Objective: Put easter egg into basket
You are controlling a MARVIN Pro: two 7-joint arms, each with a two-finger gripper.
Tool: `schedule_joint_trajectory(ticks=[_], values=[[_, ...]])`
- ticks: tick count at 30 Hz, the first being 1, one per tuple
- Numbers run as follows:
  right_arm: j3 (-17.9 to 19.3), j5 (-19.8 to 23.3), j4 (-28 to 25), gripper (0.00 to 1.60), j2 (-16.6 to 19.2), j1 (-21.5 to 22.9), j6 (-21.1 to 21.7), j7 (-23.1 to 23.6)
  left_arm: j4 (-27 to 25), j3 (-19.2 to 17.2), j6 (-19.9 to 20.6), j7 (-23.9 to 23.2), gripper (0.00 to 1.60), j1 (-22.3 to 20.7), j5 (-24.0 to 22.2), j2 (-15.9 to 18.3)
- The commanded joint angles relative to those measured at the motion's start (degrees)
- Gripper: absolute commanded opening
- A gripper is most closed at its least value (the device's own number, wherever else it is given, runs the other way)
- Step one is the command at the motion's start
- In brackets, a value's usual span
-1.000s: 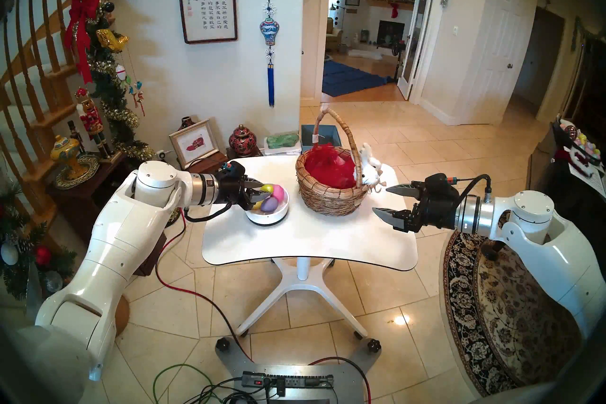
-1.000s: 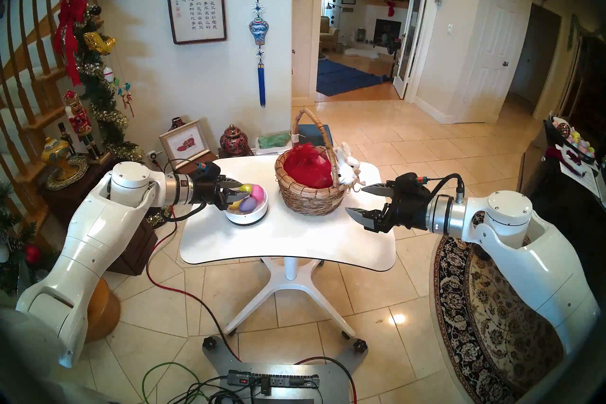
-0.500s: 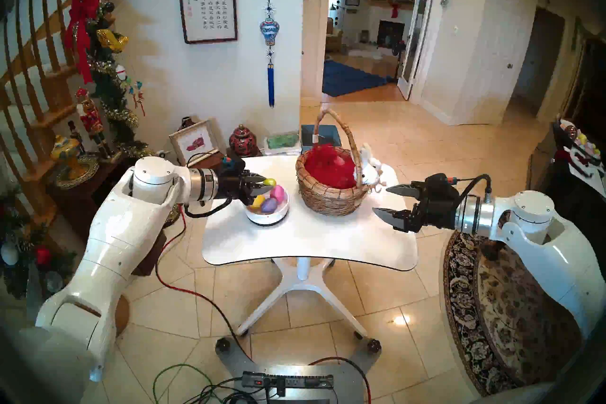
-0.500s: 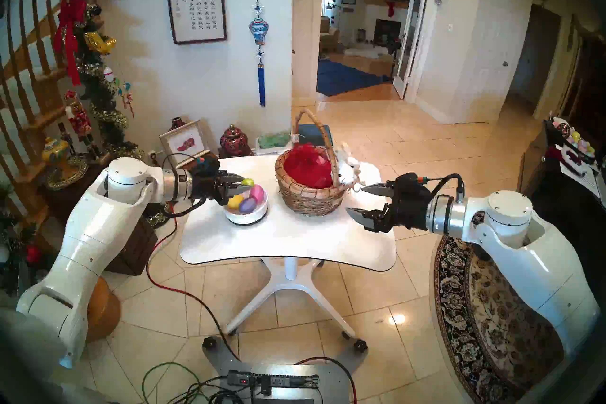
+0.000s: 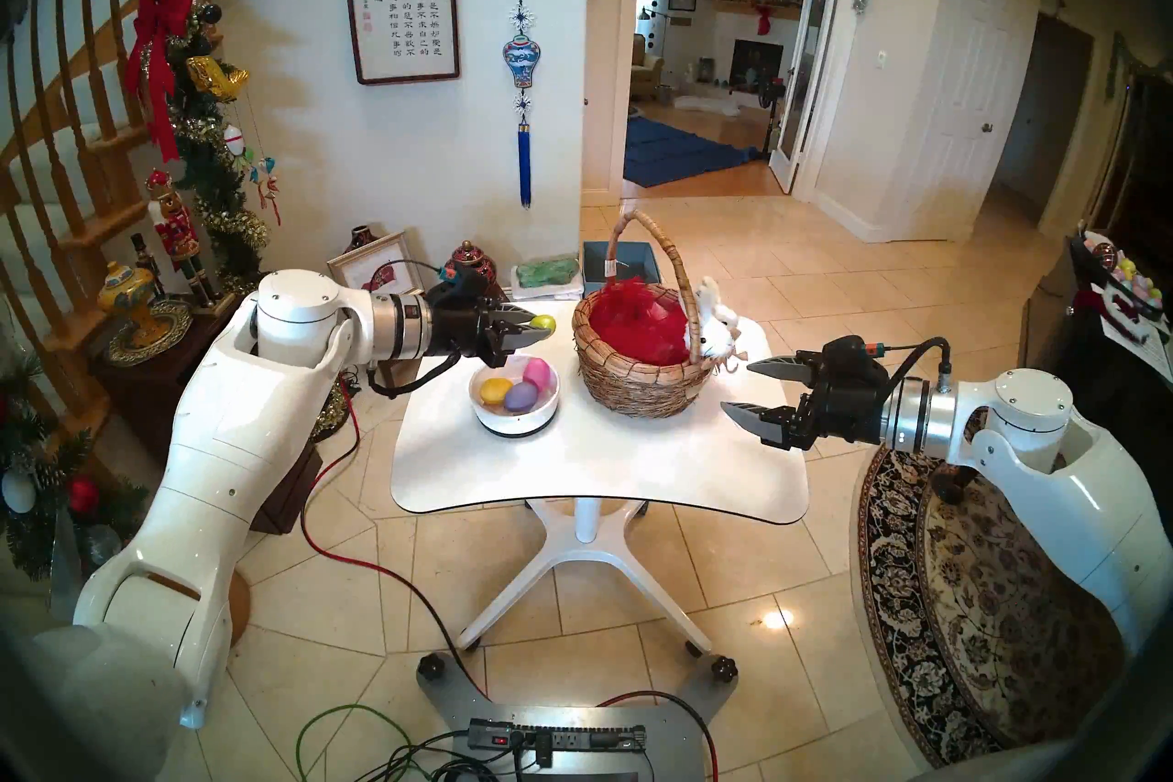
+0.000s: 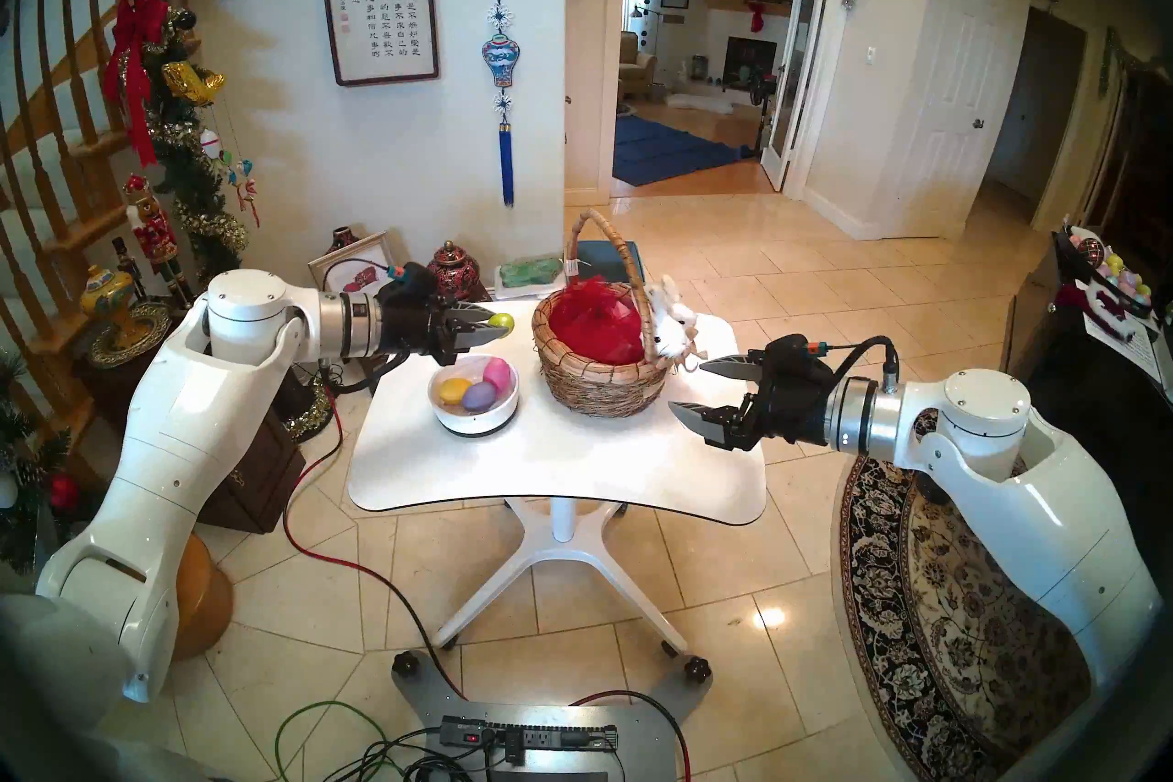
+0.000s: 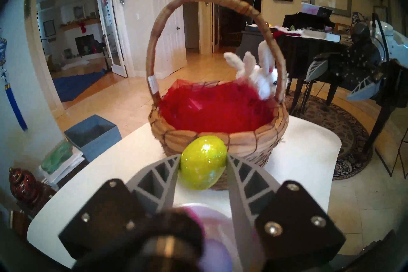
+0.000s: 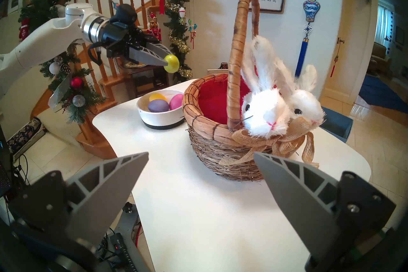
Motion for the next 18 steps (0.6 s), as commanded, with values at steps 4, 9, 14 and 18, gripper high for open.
schedule_joint_trajectory(ticks=[4, 9, 14, 18], values=[[0.39, 0.06, -0.02, 1.60, 0.11, 0.17, -0.08, -0.05, 0.41, 3.19, 2.09, 1.45, 0.55, -7.67, 0.89, -5.74], [0.38, 0.06, -0.02, 1.60, 0.11, 0.17, -0.08, -0.05, 2.44, 4.77, 3.46, 2.64, 0.56, -10.24, 0.98, -8.81], [0.39, 0.07, -0.02, 1.60, 0.11, 0.16, -0.09, -0.05, 5.85, 6.68, 4.50, 2.73, 0.60, -12.84, 0.96, -11.00], [0.41, 0.08, -0.02, 1.60, 0.11, 0.15, -0.09, -0.06, 9.05, 8.44, 4.14, 2.98, 0.63, -14.52, 1.35, -12.45]])
